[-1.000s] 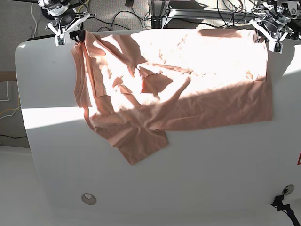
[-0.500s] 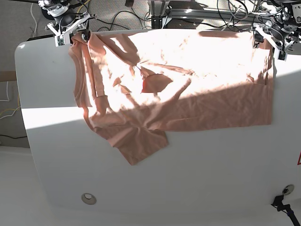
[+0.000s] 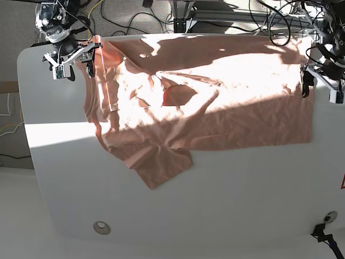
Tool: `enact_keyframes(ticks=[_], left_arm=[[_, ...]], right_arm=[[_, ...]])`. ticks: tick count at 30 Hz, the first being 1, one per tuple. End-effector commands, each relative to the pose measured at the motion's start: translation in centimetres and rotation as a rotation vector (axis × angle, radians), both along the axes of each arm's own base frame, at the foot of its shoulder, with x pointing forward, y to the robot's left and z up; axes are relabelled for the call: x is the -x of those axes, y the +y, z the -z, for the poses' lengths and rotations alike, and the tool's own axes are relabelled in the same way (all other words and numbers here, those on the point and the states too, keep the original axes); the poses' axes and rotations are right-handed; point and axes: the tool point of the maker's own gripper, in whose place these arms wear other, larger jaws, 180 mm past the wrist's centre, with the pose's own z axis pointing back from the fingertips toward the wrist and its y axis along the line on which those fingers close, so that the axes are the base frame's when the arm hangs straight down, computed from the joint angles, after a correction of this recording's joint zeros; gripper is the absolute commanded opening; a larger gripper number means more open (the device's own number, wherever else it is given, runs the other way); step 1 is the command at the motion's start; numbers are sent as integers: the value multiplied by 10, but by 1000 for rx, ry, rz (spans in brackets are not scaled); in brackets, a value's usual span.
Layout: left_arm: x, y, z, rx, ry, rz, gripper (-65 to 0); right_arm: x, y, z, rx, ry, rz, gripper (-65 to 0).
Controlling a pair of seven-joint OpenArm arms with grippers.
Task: Fold the T-shirt properly
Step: 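Drag the folded edge with both grippers back toward the robot, then reach both grippers out to the shirt's hem corners and grasp them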
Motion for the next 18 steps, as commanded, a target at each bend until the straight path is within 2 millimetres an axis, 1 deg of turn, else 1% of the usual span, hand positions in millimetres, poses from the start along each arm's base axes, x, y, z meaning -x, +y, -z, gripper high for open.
enact_keyframes(ticks=[1,3,5,7,9,14,16,18], left_arm=[[-15,3,-19,-11,-67,10,-72],[-34,1,-24,9,-105,9,-72],[-50,-2,-21,37,-117,9,-72],[-63,-1,-17,61,-121,-1,-72],[-78,1,-12,89,-120,-10,-72],[-108,17,1,165,-113,-79,-72],[-118,29,2,181,-109,-110,-72],[-131,29,11,170,-71,-101,-72]], right_arm=[[-16,-5,-11,17,-24,-4,-275],[-33,-4,-18,16,-48,-4,-275],[-51,0,-28,11,-80,-9,-275],[-69,10,-30,1,-80,-32,-277],[-87,14,-36,-2,-94,-42,-277],[-123,25,-37,-33,-111,-63,-277],[-135,25,-32,-45,-105,-60,-277],[-145,24,-28,-54,-96,-52,-277]])
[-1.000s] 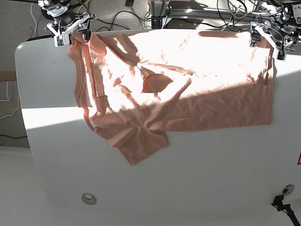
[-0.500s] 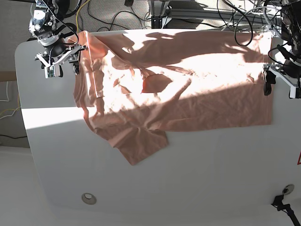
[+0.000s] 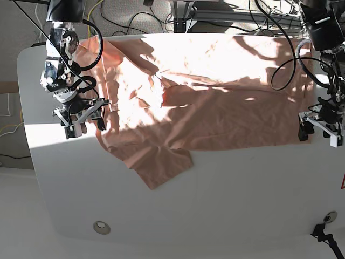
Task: Fold the T-shirt properly
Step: 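Reach both grippers out to the shirt's hem corners and grasp them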
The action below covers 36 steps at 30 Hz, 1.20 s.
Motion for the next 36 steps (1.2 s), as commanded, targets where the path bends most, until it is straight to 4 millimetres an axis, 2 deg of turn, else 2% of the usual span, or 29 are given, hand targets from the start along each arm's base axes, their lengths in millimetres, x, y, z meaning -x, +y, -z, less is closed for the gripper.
enact_keyframes(ticks=[1,4,7,10,13,17,20,22,25,26,28,30,32,36], left_arm=[[-14,5,0,-35,10,7,-72],[-29,15,8,-43,38,-23,-72],[-35,21,24,-10,42,-60,-72],[-45,7,36,32,67,-12,-72],[-42,-4,51,80,97,29,-72],[-42,-25,59,111,106,80,-72],[-41,-26,61,113,112,81,-73],[-40,-27,62,116,113,82,-121],[-40,-32,64,124,114,85,-279],[-36,-32,69,124,124,84,-329],[-32,-31,72,126,132,82,-404],[-31,-31,74,126,135,82,-438],[-31,-31,73,126,134,81,-438],[-21,-31,82,127,155,79,-439]], right_arm=[[-13,-5,-7,0,-31,5,-277],[-25,-5,1,-15,-12,8,-277],[-34,-7,3,-22,-7,14,-277],[-40,-5,4,-26,-3,11,-277],[-41,-4,3,-26,-6,9,-277],[-41,-4,3,-26,-6,9,-277],[-41,-6,3,-26,-7,13,-277],[-41,-6,4,-27,-4,14,-277],[-51,-7,-6,-29,-29,17,-277],[-54,-8,-3,-33,-21,22,-277],[-70,-6,-7,-60,-33,33,-277],[-87,-2,-9,-102,-54,49,-277],[-111,1,-16,-135,-76,60,-277],[-146,30,-18,-173,-73,19,-275]])
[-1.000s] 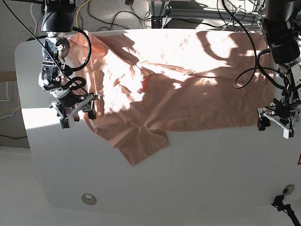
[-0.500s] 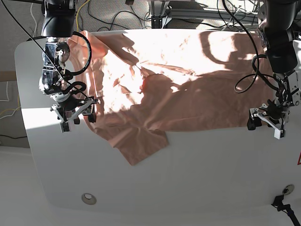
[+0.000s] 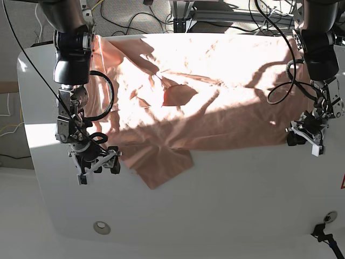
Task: Fold the T-shirt properly
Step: 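Reach both grippers out to the shirt's hem corners and grasp them, then lift the hem with both grippers and fold it over toward the collar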
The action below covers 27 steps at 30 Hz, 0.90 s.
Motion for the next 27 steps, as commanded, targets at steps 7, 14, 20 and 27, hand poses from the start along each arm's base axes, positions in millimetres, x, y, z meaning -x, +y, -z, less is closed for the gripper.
enact_keyframes(ticks=[7,14,20,27], left_arm=[[8,4,-10,-81,-4,46,-439],[14,5,-5,-84,10,48,-441],[14,6,-6,-85,10,47,-441],[14,6,-6,-85,10,47,-441]], right_arm=[[-47,33,4,-46,-39,-18,-275],[-36,37,32,-71,13,-6,-275],[-14,55,60,-94,68,-23,-277],[6,85,73,-73,78,-102,-278]])
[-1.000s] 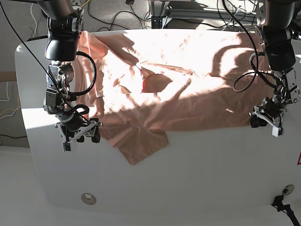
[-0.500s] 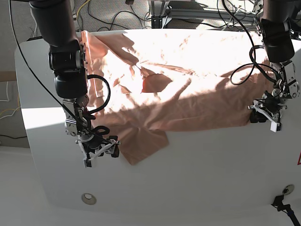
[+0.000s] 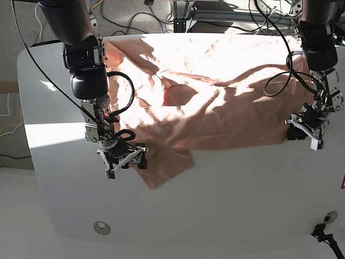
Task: Fold the T-shirt properly
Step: 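Lift the hem with both grippers and fold it over toward the collar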
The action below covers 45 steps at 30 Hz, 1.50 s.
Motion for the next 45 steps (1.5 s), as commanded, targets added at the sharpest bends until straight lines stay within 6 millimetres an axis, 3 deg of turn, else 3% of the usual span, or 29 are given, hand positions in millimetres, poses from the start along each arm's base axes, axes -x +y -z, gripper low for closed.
enact_keyframes(ticks=[1,3,6,8,9,10,14,17,20,22,28,30,33,35,37,40,45], left_arm=[[1,8,-2,-34,26,2,-441],[1,8,-2,-34,26,2,-441],[1,8,-2,-34,26,2,-445],[1,8,-2,-34,23,2,-530],[1,8,-2,-34,22,1,-602],[1,8,-2,-34,22,1,-650],[-1,8,-4,-33,10,0,-650],[-11,10,-16,-30,-76,-16,-650],[-8,11,-17,-26,-118,-26,-650],[-11,12,-22,-23,-160,-34,-650],[-12,15,-33,-22,-262,-52,-650],[-14,16,-39,-21,-301,-59,-650],[-11,23,-50,-53,-337,-46,-650],[-10,15,-64,-78,-374,-10,-650],[-3,5,-74,-105,-399,32,-650],[6,-8,-87,-135,-435,86,-650],[31,-35,-94,-153,-456,157,-650]], right_arm=[[2,16,-5,18,0,-62,-279],[7,19,-3,20,-3,-72,-307],[8,20,-2,20,-1,-72,-492],[9,20,-2,20,0,-72,-637],[8,20,-2,20,-1,-72,-650],[7,19,-3,21,-3,-72,-650],[5,11,-6,33,-12,-70,-650],[-4,11,-24,38,-64,-74,-650],[-6,-3,-39,83,-70,-90,-650],[-7,1,-52,94,-90,-113,-650],[14,8,-82,145,-136,-181,-650],[25,-1,-90,155,-146,-170,-650],[39,2,-104,175,-161,-191,-650],[49,7,-112,190,-174,-213,-650],[62,-4,-117,215,-175,-204,-650],[81,-3,-121,224,-165,-209,-650],[110,-9,-122,247,-143,-208,-650]])
